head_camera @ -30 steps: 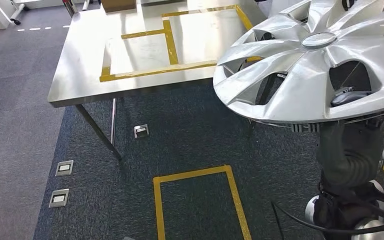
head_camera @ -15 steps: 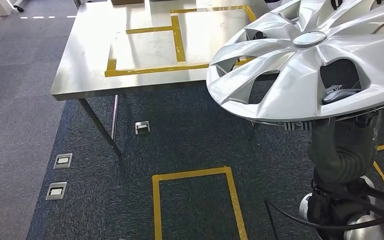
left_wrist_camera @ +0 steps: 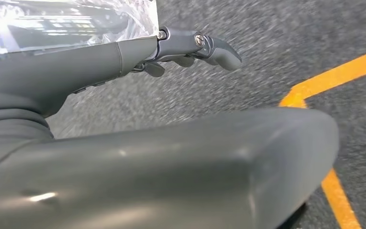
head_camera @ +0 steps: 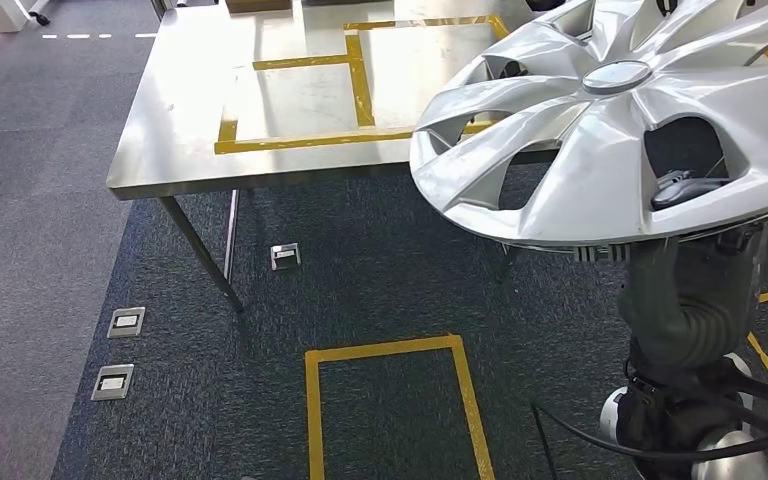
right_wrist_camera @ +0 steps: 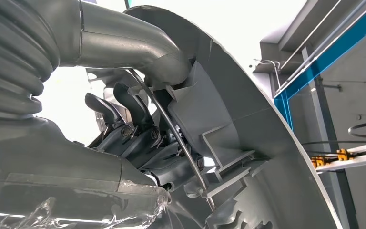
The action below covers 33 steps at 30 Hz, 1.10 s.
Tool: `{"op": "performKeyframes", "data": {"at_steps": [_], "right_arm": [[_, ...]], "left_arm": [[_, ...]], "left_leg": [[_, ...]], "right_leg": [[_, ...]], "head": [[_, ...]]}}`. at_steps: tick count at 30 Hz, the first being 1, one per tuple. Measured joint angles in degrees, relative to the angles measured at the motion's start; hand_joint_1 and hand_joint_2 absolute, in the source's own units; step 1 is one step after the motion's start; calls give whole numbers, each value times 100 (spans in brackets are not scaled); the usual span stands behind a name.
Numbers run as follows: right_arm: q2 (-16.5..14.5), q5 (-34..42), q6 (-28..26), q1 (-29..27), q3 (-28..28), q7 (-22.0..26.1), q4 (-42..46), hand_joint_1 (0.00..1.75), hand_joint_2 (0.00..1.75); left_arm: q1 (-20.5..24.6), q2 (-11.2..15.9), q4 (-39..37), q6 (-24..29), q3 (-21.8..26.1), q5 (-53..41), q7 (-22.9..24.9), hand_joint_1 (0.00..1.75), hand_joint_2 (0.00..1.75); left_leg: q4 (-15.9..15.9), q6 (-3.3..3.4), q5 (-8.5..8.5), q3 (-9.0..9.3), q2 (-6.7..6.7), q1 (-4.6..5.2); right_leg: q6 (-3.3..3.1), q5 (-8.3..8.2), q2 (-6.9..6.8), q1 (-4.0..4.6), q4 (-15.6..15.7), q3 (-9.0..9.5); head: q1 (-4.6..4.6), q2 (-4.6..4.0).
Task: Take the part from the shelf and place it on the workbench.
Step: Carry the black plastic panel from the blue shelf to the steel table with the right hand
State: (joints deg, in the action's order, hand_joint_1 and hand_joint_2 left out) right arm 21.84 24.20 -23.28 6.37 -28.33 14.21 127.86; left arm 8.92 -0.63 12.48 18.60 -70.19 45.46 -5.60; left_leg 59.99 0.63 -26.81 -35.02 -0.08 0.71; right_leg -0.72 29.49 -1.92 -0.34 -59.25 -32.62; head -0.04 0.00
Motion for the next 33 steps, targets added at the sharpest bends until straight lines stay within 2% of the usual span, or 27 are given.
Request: {"op": "performKeyframes", "data": {"at_steps": [9,12,14,15,16,18,19,20,21,22,23,24,25,27,29,31,33], "right_arm": [[-28,59,112,36,-13,15,-52,175,175],[-38,59,132,64,-15,19,-73,175,175],[-40,60,143,84,-12,23,-80,175,175],[-41,60,148,91,-10,25,-84,175,175],[-41,61,153,93,-9,27,-89,175,175],[-42,61,160,93,-11,29,-104,175,175],[-42,61,163,91,-13,30,-111,175,175],[-42,61,166,90,-14,31,-119,175,175],[-42,61,168,90,-15,31,-126,175,175],[-42,61,169,90,-15,31,-131,175,175],[-43,61,169,93,-17,31,-141,175,175],[-44,61,169,93,-19,33,-149,175,175],[-45,62,169,90,-20,33,-156,175,175],[-49,65,169,87,-21,35,-163,175,175],[-51,67,169,92,-21,37,-164,175,175],[-54,67,169,94,-22,38,-166,175,175],[-57,67,169,93,-26,38,-174,175,175]], "left_arm": [[-13,5,-1,-218,55,150,116,0,175],[-13,8,-2,-218,56,113,124,0,175],[-13,4,-1,-218,57,89,123,0,175],[-10,2,0,-218,58,79,121,0,175],[-8,1,0,-218,58,73,119,0,175],[-8,-2,0,-218,58,70,119,0,175],[-12,-3,0,-218,58,70,120,0,175],[-17,-5,0,-218,59,70,120,0,175],[-19,-7,0,-219,59,71,121,0,175],[-19,-9,0,-219,60,72,121,0,175],[-18,-8,-1,-220,61,77,124,0,175],[-16,-8,-2,-220,61,82,128,0,175],[-16,-8,-3,-221,62,88,133,0,175],[-21,-10,-3,-226,63,94,142,0,175],[-28,-10,-2,-233,66,93,144,0,175],[-21,-9,-2,-237,68,89,145,0,175],[-27,-9,-2,-237,69,88,146,0,175]], "left_leg": [[21,38,-20,-3,-1,19],[-17,91,-18,8,-4,28],[-132,136,14,78,-6,-14],[-188,153,32,120,-7,-44],[-217,162,37,151,-9,-64],[-224,163,15,180,-17,-86],[-219,151,-5,198,-27,-98],[-210,130,-31,222,-41,-115],[-194,99,-66,254,-60,-138],[-170,61,-110,289,-79,-162],[-142,14,-158,309,-99,-171],[-115,-32,-198,321,-115,-174],[-99,-73,-227,326,-124,-170],[-116,-140,-253,346,-133,-166],[-67,-196,-319,352,-112,-175],[386,-224,-509,152,-81,-180],[1143,-220,-725,-269,-71,-179]], "right_leg": [[24,-8,-3,-20,10,3],[64,-10,-13,-30,45,22],[107,36,35,-29,-5,13],[129,125,78,-31,-172,-65],[150,255,124,-42,-463,-222],[197,508,160,-71,-1190,-654],[221,515,160,-89,-1408,-810],[245,407,159,-109,-1423,-866],[269,192,158,-131,-1209,-807],[294,-65,158,-157,-833,-665],[315,-237,172,-167,-482,-509],[292,-328,188,-172,-207,-384],[253,-331,204,-169,-60,-316],[122,-242,222,-152,-32,-291],[23,-195,205,-157,-11,-228],[-61,-142,175,-156,20,-123],[-106,-67,161,-126,27,-29]], "head": [[-2,0],[-5,0],[4,0],[20,0],[44,0],[89,0],[102,0],[109,0],[114,0],[126,0],[154,0],[180,0],[191,0],[173,0],[124,0],[61,0],[8,0]]}}
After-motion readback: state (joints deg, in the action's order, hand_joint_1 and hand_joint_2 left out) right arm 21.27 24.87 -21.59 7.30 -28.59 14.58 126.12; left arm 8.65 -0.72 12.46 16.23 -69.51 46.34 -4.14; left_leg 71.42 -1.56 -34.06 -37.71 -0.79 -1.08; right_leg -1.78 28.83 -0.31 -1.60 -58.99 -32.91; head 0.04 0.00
